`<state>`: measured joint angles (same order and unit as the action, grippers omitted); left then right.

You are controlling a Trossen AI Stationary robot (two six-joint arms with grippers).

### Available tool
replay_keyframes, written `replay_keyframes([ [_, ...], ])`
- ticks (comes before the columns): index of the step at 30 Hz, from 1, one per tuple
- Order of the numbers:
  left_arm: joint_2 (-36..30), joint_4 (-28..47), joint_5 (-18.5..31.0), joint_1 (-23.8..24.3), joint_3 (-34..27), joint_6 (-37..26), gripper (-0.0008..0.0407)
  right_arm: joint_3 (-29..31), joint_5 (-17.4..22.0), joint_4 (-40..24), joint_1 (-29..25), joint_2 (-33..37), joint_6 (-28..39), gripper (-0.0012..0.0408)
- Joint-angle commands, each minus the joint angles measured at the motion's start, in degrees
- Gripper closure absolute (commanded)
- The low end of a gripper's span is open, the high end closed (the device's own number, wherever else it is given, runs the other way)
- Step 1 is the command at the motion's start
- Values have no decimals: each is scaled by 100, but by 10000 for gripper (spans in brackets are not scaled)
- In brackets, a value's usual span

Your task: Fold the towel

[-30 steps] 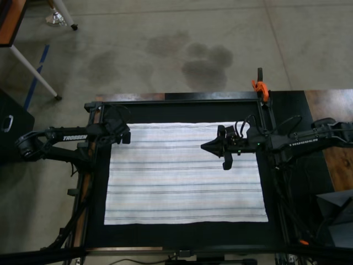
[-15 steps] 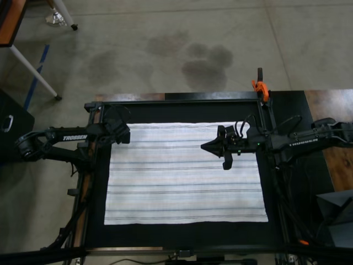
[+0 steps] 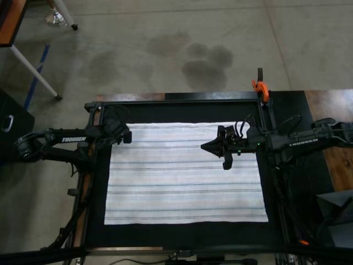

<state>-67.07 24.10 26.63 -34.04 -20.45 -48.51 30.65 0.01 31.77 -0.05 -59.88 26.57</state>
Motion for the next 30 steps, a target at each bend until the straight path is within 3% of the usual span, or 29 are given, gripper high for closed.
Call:
replay_keyframes([
  [1,50,-46,-17,0,11,17,394,2,0,7,0,7,2,395],
  [5,216,-35,-127,7,11,37,399,2,0,9,0,22,2,395],
  [9,573,-31,-551,15,-22,28,400,2,0,9,0,52,0,395],
  [15,1106,24,-1344,17,-417,105,399,2,2,48,0,96,0,395],
  [20,1388,31,-1620,17,-778,208,399,4,0,129,0,96,2,396],
  [27,1349,22,-2221,57,-1158,-177,399,2,2,271,0,96,0,396],
  [30,1217,-59,-2232,208,-1272,-243,399,2,2,306,0,96,0,395],
])
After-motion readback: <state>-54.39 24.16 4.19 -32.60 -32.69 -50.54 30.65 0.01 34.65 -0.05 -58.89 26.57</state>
